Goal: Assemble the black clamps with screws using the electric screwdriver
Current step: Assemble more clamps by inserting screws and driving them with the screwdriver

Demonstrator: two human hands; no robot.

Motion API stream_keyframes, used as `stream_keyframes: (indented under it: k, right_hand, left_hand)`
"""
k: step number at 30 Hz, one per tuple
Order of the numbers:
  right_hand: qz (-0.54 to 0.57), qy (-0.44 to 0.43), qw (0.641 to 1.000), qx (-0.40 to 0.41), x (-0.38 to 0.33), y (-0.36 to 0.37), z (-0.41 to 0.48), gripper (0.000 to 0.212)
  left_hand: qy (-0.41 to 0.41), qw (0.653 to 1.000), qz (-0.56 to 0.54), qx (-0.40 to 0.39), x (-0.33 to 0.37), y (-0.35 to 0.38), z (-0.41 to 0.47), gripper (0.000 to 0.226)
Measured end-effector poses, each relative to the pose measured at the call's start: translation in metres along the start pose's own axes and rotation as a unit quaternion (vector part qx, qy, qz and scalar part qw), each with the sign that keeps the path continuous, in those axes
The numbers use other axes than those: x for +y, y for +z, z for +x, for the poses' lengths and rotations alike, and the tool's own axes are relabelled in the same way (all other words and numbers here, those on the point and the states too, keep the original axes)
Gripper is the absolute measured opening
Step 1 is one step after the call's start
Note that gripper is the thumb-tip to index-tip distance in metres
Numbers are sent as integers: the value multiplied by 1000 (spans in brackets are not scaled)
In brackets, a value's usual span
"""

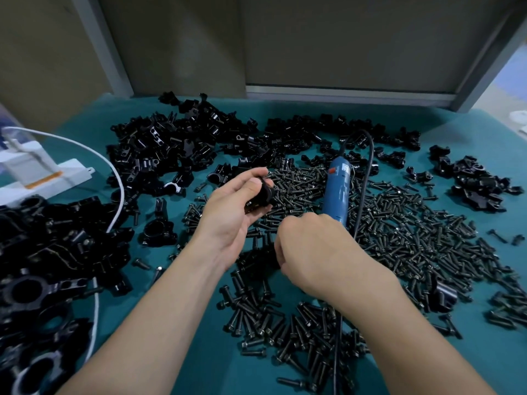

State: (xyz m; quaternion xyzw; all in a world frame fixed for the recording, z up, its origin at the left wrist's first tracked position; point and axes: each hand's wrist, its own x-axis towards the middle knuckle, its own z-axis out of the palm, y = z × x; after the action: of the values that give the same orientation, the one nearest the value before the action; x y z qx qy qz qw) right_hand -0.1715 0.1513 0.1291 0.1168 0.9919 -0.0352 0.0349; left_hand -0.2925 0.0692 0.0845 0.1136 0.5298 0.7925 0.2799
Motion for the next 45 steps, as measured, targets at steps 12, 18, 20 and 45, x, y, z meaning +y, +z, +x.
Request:
stream_keyframes:
  k: [12,18,20,45]
  right_hand:
    - [30,20,999,-12,27,-22,-2,9]
    - [-37,-16,996,-74,16,-26,-6,17]
    - [-77,-20,992,-96,8,-26,-9,36]
    - [796,82,590,108,46,-11,11,20]
  left_hand:
    - [2,1000,13,0,0,-1,0,27]
    - [1,1000,15,-4,0,0,0,28]
    - [1,1000,13,-5,1,0,-1,30]
    - [-62,993,-29,-95,0,-1,-1,27]
